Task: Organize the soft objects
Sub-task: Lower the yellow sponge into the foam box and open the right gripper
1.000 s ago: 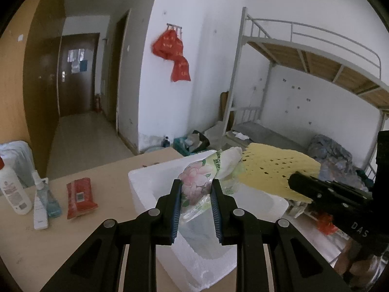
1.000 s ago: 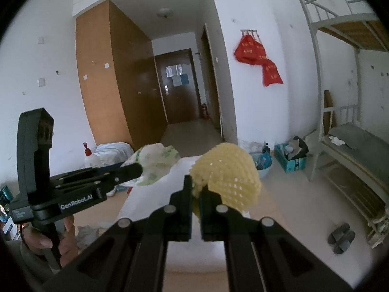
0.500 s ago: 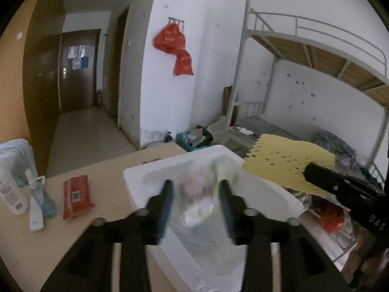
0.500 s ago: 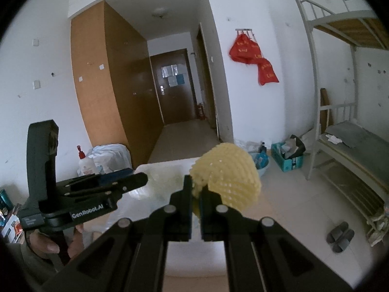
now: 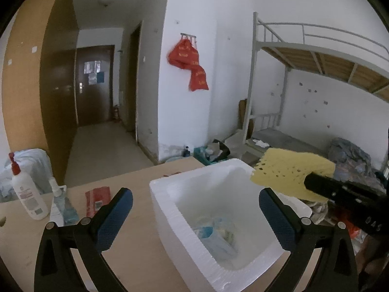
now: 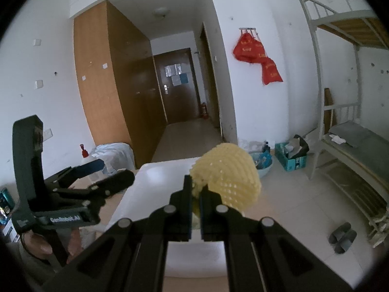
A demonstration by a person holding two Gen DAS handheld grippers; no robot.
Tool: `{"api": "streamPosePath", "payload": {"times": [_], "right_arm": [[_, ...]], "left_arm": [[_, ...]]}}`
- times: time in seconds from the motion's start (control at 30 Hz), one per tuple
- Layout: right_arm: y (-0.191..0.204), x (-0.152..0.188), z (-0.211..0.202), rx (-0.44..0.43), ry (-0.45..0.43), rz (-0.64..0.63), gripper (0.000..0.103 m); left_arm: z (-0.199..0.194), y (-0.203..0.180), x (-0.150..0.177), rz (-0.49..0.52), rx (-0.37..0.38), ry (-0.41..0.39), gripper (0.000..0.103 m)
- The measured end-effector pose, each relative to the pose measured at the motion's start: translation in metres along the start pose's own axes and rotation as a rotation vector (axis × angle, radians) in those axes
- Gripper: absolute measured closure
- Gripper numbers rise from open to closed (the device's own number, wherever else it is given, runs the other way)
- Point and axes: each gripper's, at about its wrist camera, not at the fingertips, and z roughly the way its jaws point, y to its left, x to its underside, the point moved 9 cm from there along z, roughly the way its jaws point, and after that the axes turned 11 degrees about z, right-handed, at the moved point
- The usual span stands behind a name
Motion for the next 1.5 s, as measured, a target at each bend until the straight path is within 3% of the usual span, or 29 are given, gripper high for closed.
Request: {"api": "streamPosePath", "payload": {"times": [0.53, 1.17, 1.23, 1.3, 1.37, 1.5], "right_arm": [[0.024, 0.008, 0.025, -0.075, 0.050, -0.026, 0.096], [0.037, 0.013, 0.043, -0.105, 0.090, -0.025, 0.095], [0.035, 0.011, 0.042, -0.104, 0.090, -0.019, 0.077], [0.033, 0.010, 0.039, -0.082, 0.078, -0.020, 0.025], [0.035, 0.009, 0.035, -0.073, 0.060, -0.033, 0.013], [0.036, 0.009, 0.032, -0.063, 0.058, -0.046, 0.012]], "left_arm": [[-0.033, 0.030, -0.007, -0.053, -0.075, -0.048, 0.000], [-0.037, 0.057, -0.002, -0.097, -0.102, -0.050, 0.000], [-0.038, 0.058, -0.002, -0.101, -0.104, -0.053, 0.000], [-0.039, 0.060, -0.002, -0.110, -0.102, -0.056, 0.000], [-0.038, 0.061, -0.001, -0.115, -0.095, -0.055, 0.000], [-0.040, 0.061, -0.002, -0.115, -0.096, -0.057, 0.000]]}}
